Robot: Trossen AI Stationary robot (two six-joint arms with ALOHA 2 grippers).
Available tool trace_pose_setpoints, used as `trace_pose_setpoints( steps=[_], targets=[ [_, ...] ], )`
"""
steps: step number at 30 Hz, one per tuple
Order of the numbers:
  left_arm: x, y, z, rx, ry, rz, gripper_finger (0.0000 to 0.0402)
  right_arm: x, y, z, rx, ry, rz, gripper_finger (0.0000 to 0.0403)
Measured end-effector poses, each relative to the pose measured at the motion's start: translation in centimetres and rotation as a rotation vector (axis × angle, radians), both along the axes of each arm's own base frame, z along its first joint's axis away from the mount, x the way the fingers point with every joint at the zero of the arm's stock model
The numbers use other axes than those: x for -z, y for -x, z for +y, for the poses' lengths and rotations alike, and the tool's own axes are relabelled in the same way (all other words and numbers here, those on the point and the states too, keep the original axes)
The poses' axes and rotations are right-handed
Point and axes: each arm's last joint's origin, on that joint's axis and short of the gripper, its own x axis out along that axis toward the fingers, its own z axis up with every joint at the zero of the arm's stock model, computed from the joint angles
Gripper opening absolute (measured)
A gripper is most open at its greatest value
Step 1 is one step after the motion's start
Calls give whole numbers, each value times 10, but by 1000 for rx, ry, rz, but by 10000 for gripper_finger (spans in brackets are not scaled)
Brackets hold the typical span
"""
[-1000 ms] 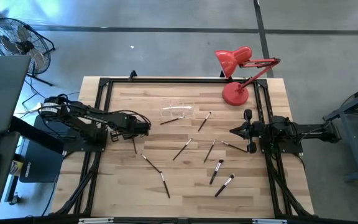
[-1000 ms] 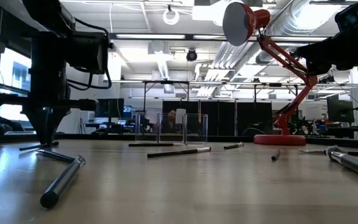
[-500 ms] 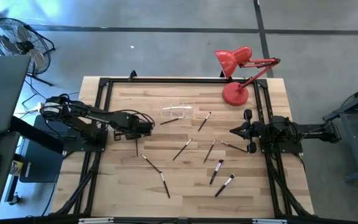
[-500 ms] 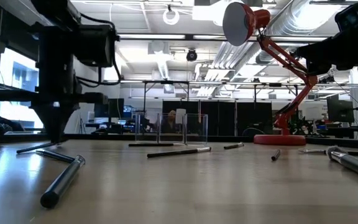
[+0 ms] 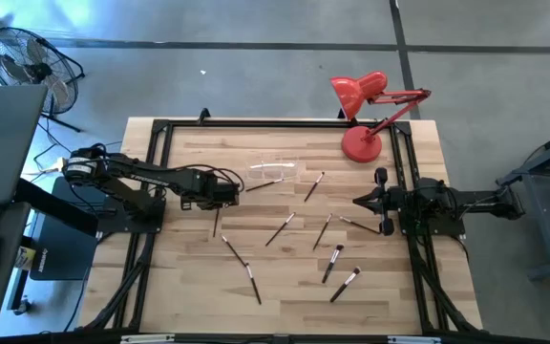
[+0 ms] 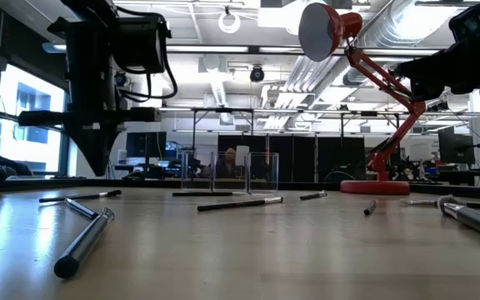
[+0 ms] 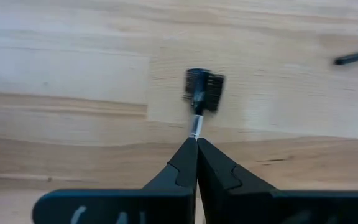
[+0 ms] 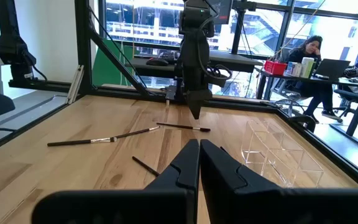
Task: Put items in baskets/containers
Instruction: Put the black eye groomer brush into the transparent organizer
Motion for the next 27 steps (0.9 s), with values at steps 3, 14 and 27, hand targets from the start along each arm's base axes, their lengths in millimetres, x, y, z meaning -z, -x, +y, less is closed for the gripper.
trace_pose_setpoints(
  steps=[3, 14, 27],
  targets=[
    [-1, -1, 0, 6, -12, -10, 0, 0, 0, 0, 0, 0, 0, 5],
    [4, -8, 0, 97, -25, -4, 10, 0, 0, 0, 0, 0, 0, 4],
    [21, -19, 0, 161, 8, 13, 134, 0, 0, 0, 0, 0, 1, 6]
  ],
)
